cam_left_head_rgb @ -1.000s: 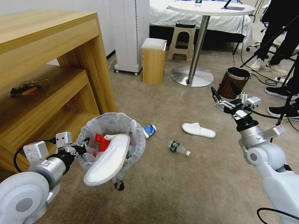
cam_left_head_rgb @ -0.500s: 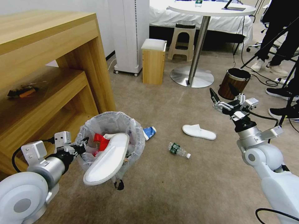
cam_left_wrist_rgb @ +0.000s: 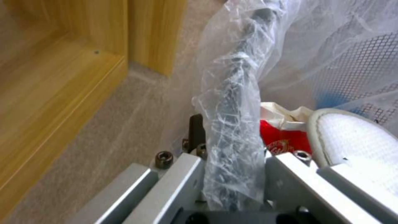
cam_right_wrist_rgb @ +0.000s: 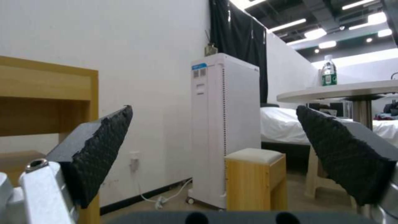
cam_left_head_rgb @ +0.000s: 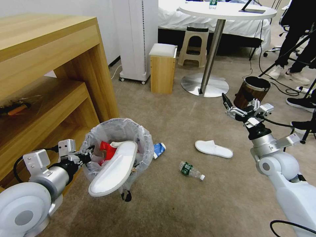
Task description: Pick up the trash bin and place the garbage on the floor into it.
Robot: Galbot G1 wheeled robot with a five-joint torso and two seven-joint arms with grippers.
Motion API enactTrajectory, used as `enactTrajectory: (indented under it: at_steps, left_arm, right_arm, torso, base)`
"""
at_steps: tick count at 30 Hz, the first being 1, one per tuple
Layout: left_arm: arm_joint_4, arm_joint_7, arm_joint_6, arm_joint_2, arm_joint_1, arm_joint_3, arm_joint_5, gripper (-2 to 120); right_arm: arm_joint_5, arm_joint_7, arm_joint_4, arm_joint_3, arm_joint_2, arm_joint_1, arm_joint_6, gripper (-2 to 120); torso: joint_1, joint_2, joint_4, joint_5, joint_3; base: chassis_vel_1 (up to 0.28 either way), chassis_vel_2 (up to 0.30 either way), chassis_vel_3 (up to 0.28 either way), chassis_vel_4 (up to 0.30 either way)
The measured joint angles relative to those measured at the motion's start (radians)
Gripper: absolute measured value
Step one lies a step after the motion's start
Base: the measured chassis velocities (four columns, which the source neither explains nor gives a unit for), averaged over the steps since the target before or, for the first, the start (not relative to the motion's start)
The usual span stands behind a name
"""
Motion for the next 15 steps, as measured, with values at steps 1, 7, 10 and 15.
enactTrajectory:
  at_steps: [1,7,10,15]
  left_arm:
    - [-0.001,0.001,0.000,0.000,0.000,0.000,0.000,0]
    - [-0.003,0.005,0.000,0.001,0.000,0.002,-0.001,0]
    - [-0.004,0.005,0.000,0.001,0.000,0.003,-0.001,0]
    - [-0.004,0.006,0.001,0.003,-0.001,0.002,-0.002,0]
  right_arm:
    - [0.000,0.000,0.000,0.000,0.000,0.000,0.000,100]
    - [-0.001,-0.004,-0.001,0.000,0.001,-0.001,0.002,100]
    - [-0.001,-0.007,-0.002,0.001,0.002,-0.002,0.003,100]
    - [-0.001,-0.009,-0.004,0.000,0.002,0.000,0.004,100]
  torso:
    - [0.000,0.000,0.0000,-0.0002,0.000]
    - [0.000,0.000,-0.0002,0.0001,0.000]
    - [0.000,0.000,-0.0001,0.0000,0.000]
    - [0.000,0.000,-0.0001,0.0000,0.000]
  base:
    - [-0.120,0.126,0.125,-0.134]
    - [-0.121,0.125,0.131,-0.130]
    - [-0.122,0.127,0.132,-0.112]
    - [-0.119,0.113,0.111,-0.114]
